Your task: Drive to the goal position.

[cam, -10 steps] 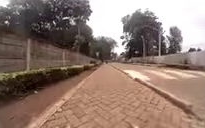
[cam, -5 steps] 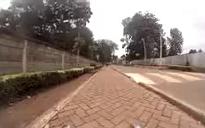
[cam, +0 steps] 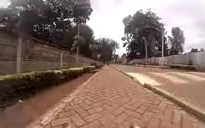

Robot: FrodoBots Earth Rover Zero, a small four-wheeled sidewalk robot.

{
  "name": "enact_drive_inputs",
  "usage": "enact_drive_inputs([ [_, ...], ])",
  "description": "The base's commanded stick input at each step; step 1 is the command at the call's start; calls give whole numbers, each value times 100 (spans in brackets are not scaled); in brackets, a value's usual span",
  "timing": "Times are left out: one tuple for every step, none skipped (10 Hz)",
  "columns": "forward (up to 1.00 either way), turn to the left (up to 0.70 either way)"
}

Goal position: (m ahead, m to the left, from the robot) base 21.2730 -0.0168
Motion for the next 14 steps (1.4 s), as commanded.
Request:
enact_drive_inputs([
  [70, -35],
  [70, -23],
  [70, -6],
  [70, 0],
  [70, 0],
  [70, 0],
  [70, 0],
  [70, 0],
  [70, 0],
  [70, 0],
  [70, 0],
  [70, 0],
  [70, 0],
  [70, 0],
])
